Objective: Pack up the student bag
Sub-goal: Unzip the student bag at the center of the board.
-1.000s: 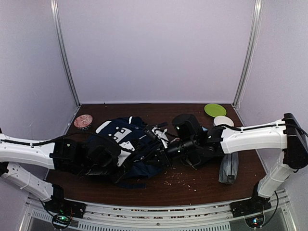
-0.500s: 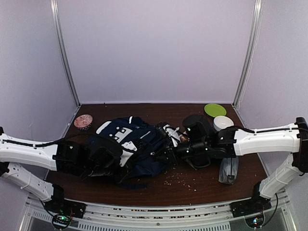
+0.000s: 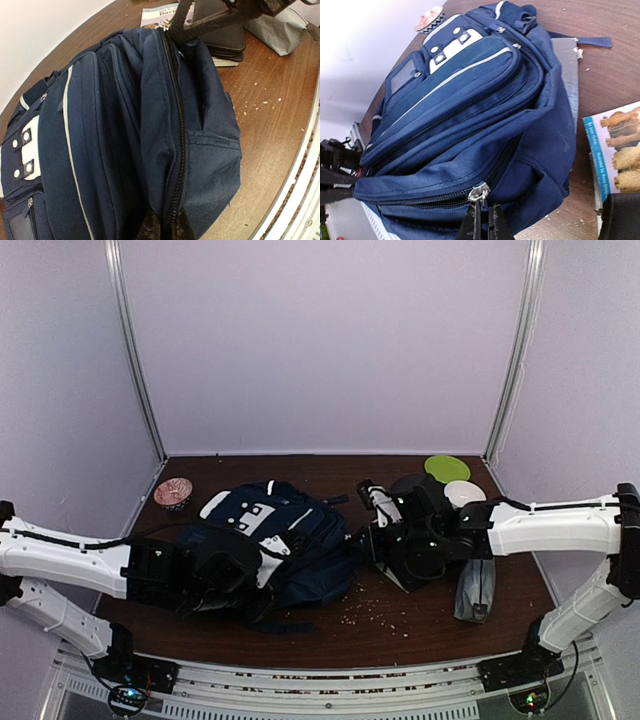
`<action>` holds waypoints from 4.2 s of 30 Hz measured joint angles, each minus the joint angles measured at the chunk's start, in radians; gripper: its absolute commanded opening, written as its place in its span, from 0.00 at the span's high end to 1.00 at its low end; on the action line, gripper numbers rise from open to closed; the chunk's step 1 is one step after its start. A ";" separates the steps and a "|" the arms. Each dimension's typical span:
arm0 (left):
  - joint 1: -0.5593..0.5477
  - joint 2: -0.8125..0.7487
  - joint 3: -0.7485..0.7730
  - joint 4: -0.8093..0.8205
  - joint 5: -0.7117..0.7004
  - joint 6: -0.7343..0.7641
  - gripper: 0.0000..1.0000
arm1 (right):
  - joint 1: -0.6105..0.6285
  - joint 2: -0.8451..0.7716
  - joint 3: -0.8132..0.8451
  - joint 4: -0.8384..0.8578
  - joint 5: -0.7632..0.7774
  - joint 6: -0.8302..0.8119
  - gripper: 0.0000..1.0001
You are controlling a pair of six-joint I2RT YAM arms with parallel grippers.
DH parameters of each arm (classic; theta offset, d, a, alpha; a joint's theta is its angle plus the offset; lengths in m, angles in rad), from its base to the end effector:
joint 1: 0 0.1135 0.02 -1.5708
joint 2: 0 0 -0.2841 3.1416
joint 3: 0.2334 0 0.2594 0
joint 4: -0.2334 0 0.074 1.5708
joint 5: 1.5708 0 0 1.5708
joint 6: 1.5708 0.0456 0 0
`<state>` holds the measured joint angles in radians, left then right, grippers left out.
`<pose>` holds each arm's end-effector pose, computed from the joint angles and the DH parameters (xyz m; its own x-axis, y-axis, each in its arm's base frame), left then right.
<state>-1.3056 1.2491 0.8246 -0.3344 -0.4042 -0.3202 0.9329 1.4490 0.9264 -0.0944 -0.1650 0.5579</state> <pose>0.0878 -0.2549 0.2540 -0.4269 0.4678 -0.7739 0.7144 0.6991 0.0285 0.1912 0.2705 0.2527 -0.7541 -0.1403 -0.6416 -0.5575 0.6531 0.5124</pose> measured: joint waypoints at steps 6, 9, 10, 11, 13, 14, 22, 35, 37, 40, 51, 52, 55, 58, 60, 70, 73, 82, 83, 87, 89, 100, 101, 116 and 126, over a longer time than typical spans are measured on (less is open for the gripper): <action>-0.008 0.047 -0.047 0.095 -0.012 -0.022 1.00 | 0.000 0.015 0.067 -0.121 0.082 -0.090 1.00; -0.013 0.048 -0.070 0.129 -0.011 -0.031 1.00 | -0.003 0.019 0.071 -0.154 0.108 -0.135 1.00; -0.014 0.049 -0.074 0.136 -0.011 -0.033 1.00 | -0.007 0.023 0.071 -0.161 0.114 -0.146 1.00; -0.016 0.049 -0.078 0.143 -0.012 -0.036 1.00 | -0.011 0.027 0.071 -0.163 0.116 -0.154 1.00; -0.018 0.049 -0.085 0.152 -0.012 -0.043 1.00 | -0.021 0.033 0.071 -0.164 0.117 -0.167 1.00; -0.018 0.049 -0.088 0.156 -0.012 -0.048 1.00 | -0.025 0.033 0.069 -0.163 0.116 -0.170 1.00; -0.026 0.039 -0.108 0.158 0.014 -0.079 0.40 | -0.016 -0.019 -0.021 -0.122 0.079 -0.151 1.00; -0.088 -0.096 -0.011 0.033 0.027 -0.089 0.06 | 0.097 -0.124 -0.164 -0.070 0.145 -0.003 1.00; -0.089 -0.059 0.041 0.048 0.026 -0.079 0.06 | 0.119 -0.124 -0.172 -0.045 0.149 0.019 1.00; -0.090 0.047 0.122 0.081 0.022 -0.055 0.06 | 0.150 -0.124 -0.182 -0.003 0.155 0.052 1.00; -0.069 0.328 0.231 0.125 0.082 -0.006 0.07 | 0.224 -0.201 -0.253 0.084 0.151 0.106 1.00; -0.063 0.330 0.231 0.125 0.087 -0.006 0.07 | 0.229 -0.206 -0.254 0.089 0.150 0.107 1.00; -0.048 0.338 0.235 0.127 0.095 -0.006 0.13 | 0.242 -0.220 -0.259 0.105 0.142 0.111 1.00; -0.038 0.356 0.239 0.132 0.102 -0.006 0.26 | 0.254 -0.221 -0.260 0.118 0.138 0.116 1.00; -0.034 0.366 0.240 0.135 0.105 -0.007 0.41 | 0.261 -0.221 -0.262 0.124 0.137 0.121 1.00; -0.032 0.329 0.197 0.172 0.106 -0.025 1.00 | 0.274 -0.256 -0.281 0.135 0.148 0.121 1.00; -0.037 0.254 0.131 0.209 0.117 -0.032 1.00 | 0.286 -0.262 -0.276 0.146 0.170 0.122 1.00; -0.063 0.011 -0.017 0.182 0.116 -0.080 1.00 | 0.262 -0.227 -0.219 0.160 0.220 0.127 1.00; -0.066 -0.005 -0.021 0.164 0.110 -0.089 1.00 | 0.248 -0.215 -0.213 0.159 0.225 0.128 1.00; -0.071 -0.064 -0.055 0.104 0.084 -0.138 1.00 | 0.204 -0.172 -0.199 0.173 0.226 0.131 1.00; -0.071 -0.087 -0.077 0.087 0.070 -0.164 1.00 | 0.179 -0.144 -0.199 0.189 0.211 0.139 1.00; -0.077 -0.185 -0.188 -0.044 -0.091 -0.438 1.00 | 0.116 0.010 -0.216 0.331 0.121 0.189 1.00; -0.077 -0.185 -0.191 -0.063 -0.104 -0.472 1.00 | 0.114 0.025 -0.217 0.345 0.117 0.195 1.00; -0.083 -0.232 -0.214 -0.192 -0.187 -0.702 1.00 | 0.058 0.168 -0.203 0.503 0.055 0.239 1.00; -0.083 -0.137 -0.180 -0.168 -0.195 -0.608 1.00 | 0.032 0.208 -0.166 0.479 0.048 0.235 1.00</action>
<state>-1.3888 1.1122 0.6445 -0.5026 -0.5991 -0.9287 0.9646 1.6569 0.7605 0.3843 -0.1169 0.7929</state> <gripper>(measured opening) 0.049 0.022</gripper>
